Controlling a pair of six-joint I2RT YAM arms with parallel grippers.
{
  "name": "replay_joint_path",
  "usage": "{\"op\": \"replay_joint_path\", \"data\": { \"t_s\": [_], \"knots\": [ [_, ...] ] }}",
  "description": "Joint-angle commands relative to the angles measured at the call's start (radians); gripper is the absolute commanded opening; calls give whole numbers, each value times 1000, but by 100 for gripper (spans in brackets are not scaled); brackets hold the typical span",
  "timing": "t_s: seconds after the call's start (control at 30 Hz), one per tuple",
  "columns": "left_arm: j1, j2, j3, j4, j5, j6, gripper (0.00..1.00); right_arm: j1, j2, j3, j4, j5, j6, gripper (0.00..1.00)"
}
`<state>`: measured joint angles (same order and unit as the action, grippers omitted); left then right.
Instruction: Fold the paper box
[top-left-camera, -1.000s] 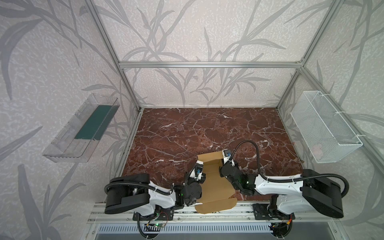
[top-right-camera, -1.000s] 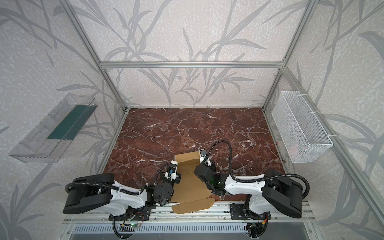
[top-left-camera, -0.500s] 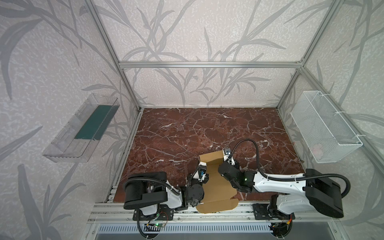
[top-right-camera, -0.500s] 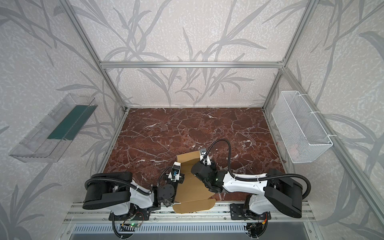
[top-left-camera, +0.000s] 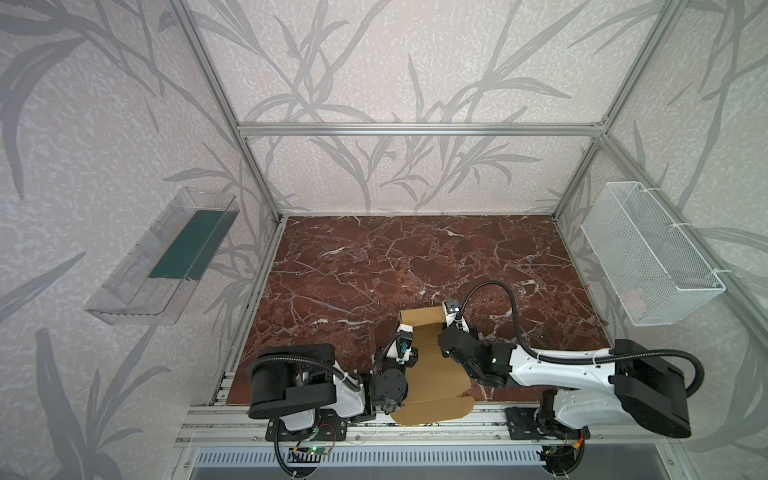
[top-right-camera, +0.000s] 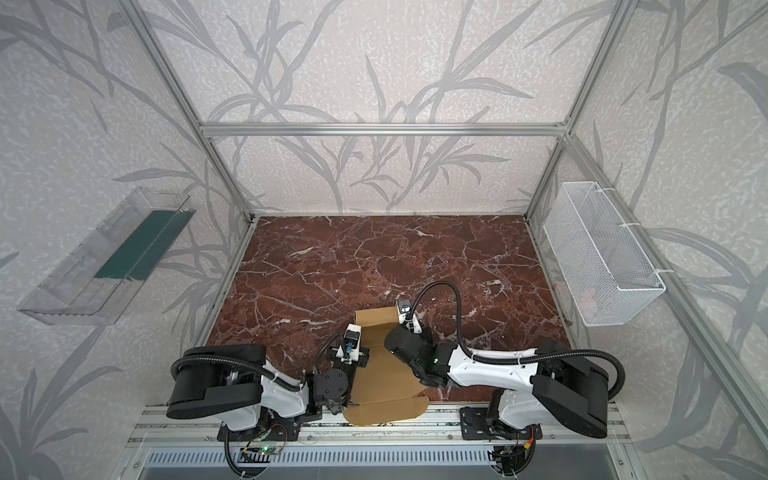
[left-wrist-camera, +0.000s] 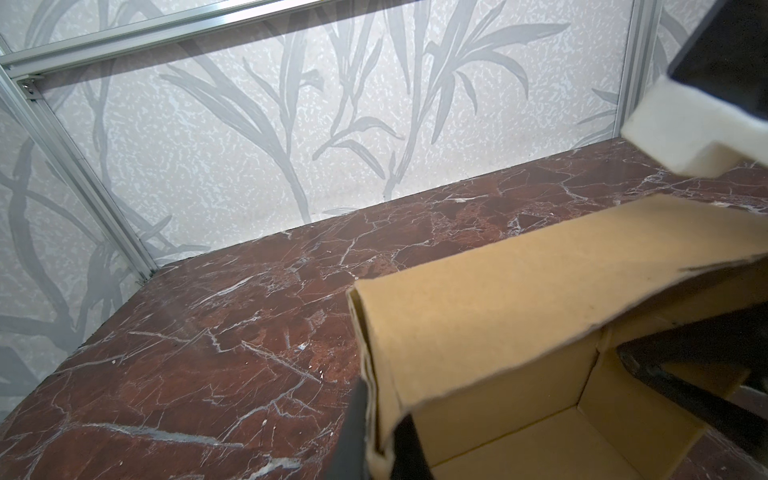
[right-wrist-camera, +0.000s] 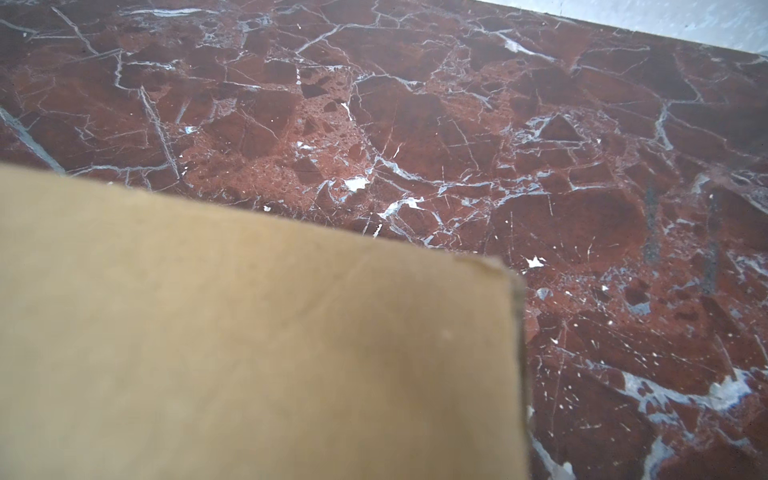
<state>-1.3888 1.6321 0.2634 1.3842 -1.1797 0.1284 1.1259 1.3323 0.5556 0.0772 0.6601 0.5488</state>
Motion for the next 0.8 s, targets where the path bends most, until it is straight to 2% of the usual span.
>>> {"op": "replay_joint_path", "data": {
  "t_s": [0.0, 0.07, 0.23, 0.37, 0.63, 0.77],
  "knots": [
    [-16, -10, 7, 25, 57, -14, 0, 11, 5, -13, 67, -40, -14, 23],
    [-17, -7, 6, 25, 58, -22, 0, 11, 18, -10, 77, -46, -15, 22],
    [-18, -5, -3, 20, 58, -50, 0, 12, 19, 7, 41, -35, 3, 2],
    [-17, -6, -17, -2, 61, -85, 3, 12, -1, 6, 10, -14, 16, 0],
    [-17, -21, -15, -36, 73, -101, 45, 11, -23, 30, -61, 7, 28, 0],
    [-16, -60, -2, -86, 76, -96, 59, 12, -31, 45, -94, 16, 29, 0]
  ]
}}
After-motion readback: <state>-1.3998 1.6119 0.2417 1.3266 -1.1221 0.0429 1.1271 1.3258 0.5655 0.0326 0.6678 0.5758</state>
